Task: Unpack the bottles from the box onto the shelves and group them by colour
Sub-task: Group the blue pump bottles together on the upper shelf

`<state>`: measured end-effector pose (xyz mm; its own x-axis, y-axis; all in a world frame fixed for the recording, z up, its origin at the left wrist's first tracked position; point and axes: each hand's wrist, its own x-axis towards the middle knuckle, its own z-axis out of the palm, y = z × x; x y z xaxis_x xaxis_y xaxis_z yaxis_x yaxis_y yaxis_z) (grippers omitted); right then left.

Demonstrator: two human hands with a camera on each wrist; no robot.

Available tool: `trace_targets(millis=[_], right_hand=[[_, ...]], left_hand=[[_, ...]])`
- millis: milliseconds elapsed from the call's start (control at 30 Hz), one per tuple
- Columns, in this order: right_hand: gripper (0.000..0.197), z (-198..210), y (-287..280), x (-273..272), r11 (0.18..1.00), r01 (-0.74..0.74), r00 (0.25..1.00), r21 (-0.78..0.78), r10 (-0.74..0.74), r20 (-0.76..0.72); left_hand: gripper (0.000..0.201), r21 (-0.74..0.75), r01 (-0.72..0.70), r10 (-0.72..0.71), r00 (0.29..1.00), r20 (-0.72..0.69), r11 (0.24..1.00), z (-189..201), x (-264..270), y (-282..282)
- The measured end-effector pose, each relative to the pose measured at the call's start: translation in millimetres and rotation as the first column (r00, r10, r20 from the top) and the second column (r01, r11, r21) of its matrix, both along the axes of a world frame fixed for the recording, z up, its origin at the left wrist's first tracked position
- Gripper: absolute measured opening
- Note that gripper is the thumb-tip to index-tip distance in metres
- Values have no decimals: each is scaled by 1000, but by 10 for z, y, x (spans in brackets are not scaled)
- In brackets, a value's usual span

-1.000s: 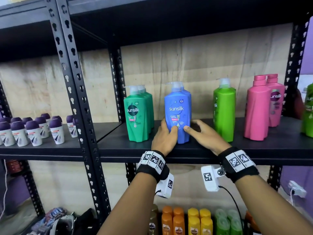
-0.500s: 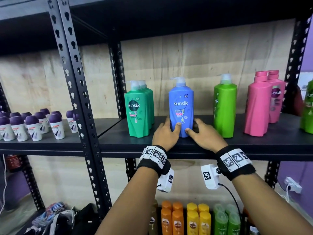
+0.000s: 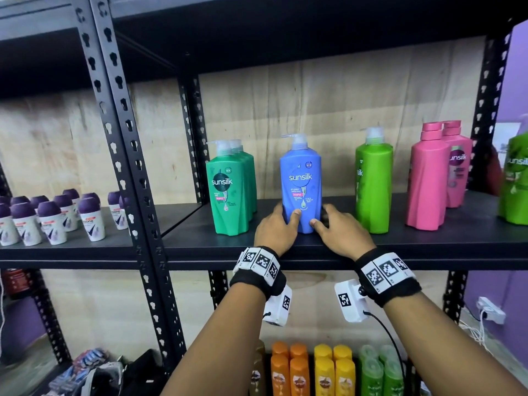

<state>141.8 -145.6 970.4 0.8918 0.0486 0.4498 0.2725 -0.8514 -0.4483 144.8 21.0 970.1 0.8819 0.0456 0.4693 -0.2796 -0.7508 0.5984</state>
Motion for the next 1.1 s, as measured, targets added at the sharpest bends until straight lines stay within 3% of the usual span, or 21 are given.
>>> trace_targets(millis=[400, 700, 800, 900, 1100], right_hand=[[49, 1, 17, -62, 999, 38, 999, 13, -39, 32], [29, -33, -39, -212, 977, -62, 974, 206, 14, 227], [15, -55, -137, -292, 990, -80, 961, 118, 45, 273], [15, -43, -296, -404, 999, 20, 957, -33, -10, 291], [23, 141, -718, -596, 980, 150, 938, -132, -99, 333]], left_hand=[[45, -5, -66, 66, 997, 48, 998, -13, -83, -68], [30, 79, -132, 117, 978, 171, 988, -60, -228, -82], [27, 112, -155, 128, 968, 216, 982, -63, -281, -103], [28, 243, -231, 157, 944, 290, 942, -6, -340, -224], [31, 268, -106, 12, 943, 332, 958, 218, -385, -704]])
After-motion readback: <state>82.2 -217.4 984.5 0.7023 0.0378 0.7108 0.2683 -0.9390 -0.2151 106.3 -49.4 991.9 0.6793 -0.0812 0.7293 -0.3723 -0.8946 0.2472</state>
